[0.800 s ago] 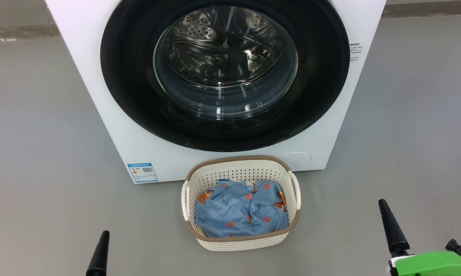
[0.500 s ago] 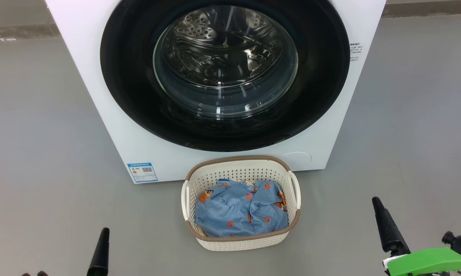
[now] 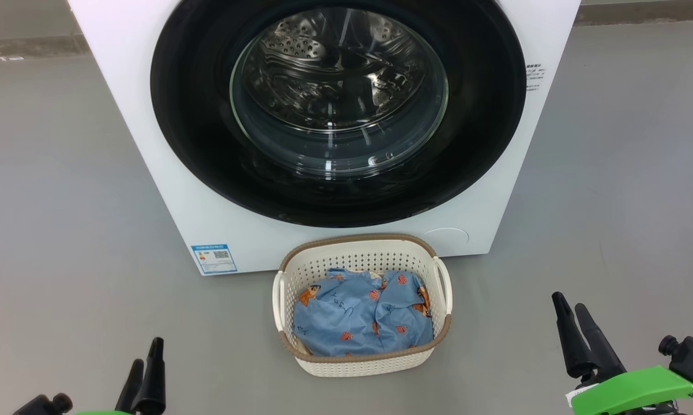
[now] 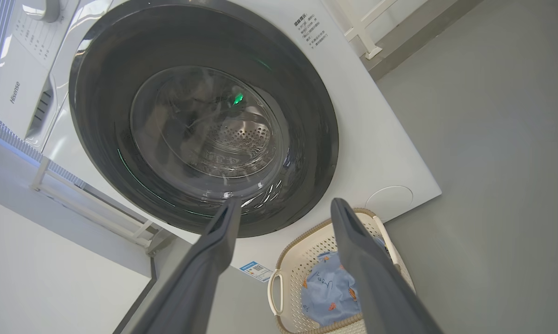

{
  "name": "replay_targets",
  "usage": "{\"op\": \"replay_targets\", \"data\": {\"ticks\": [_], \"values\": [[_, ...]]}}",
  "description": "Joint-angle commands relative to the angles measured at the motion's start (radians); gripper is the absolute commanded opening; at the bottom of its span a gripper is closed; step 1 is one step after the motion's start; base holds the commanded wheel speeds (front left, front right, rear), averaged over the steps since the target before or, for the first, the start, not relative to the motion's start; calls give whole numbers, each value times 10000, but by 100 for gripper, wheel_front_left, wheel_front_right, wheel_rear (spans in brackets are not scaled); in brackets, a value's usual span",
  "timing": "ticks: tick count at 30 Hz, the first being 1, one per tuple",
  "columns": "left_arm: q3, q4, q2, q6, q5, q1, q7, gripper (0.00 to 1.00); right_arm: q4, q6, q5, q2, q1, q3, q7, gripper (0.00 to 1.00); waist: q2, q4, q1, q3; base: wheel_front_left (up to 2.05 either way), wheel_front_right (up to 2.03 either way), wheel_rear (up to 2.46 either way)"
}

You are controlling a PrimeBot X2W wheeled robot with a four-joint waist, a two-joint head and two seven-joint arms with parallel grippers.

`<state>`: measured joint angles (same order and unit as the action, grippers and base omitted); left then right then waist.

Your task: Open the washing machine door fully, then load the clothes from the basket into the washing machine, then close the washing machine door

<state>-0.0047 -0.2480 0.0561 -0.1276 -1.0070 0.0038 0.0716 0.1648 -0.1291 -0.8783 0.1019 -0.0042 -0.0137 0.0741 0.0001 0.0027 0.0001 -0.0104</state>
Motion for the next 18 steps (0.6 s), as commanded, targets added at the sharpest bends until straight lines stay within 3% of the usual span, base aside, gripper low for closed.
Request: {"op": "replay_targets", "data": {"ticks": [1, 18], "values": [[144, 325, 259, -15, 292, -217, 118, 100, -343, -8, 293, 186, -298, 160, 127, 100, -1, 1, -1, -3, 0, 0, 0], [36, 458, 398, -20, 2485, -157, 624, 100, -175, -10, 2214, 564, -282, 488, 624, 100, -1, 29, -1, -26, 0, 0, 0]]}}
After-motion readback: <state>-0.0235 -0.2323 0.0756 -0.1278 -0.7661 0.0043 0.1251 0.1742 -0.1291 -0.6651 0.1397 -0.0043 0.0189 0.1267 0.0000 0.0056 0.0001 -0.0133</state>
